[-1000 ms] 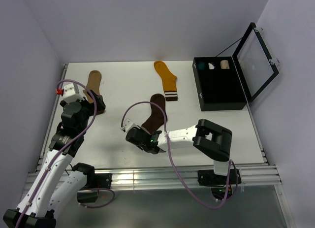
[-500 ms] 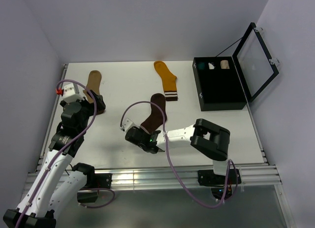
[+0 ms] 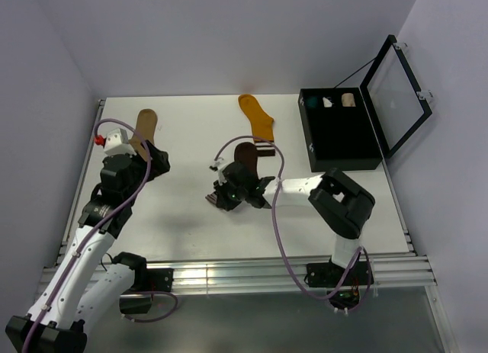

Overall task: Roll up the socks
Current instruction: Roll the sock at the center of the board.

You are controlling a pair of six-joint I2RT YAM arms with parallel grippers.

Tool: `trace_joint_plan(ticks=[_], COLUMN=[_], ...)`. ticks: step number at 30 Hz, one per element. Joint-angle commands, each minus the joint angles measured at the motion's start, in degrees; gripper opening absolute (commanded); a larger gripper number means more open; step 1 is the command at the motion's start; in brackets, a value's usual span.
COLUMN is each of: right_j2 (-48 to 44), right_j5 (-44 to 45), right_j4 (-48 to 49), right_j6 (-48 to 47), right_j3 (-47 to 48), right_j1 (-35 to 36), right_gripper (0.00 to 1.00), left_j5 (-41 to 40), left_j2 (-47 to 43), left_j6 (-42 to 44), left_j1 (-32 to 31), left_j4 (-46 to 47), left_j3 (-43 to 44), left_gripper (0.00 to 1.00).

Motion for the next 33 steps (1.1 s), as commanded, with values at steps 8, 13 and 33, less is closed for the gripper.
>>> trace_joint_plan(ticks=[8, 13, 33], right_j2=[3.2, 9.5, 15.0], right_j5=[-32.1, -40.1, -40.2], right_j4=[23.5, 32.5, 31.7], right_j6=[19.6, 29.4, 32.6], right_j3=[-6.3, -7.6, -7.3], right_j1=[-12.4, -16.5, -19.5], right_gripper=[0.0, 0.0, 0.0], left_j5=[11.3, 13.4, 16.7], left_j2=[2.9, 4.9, 19.1], left_j6=[-13.0, -16.7, -21.8], left_j1=[-1.0, -2.4, -8.2], left_j4=[1.3, 3.3, 9.7], left_j3=[-3.5, -7.8, -14.0], left_gripper=[0.99, 0.96, 0.6])
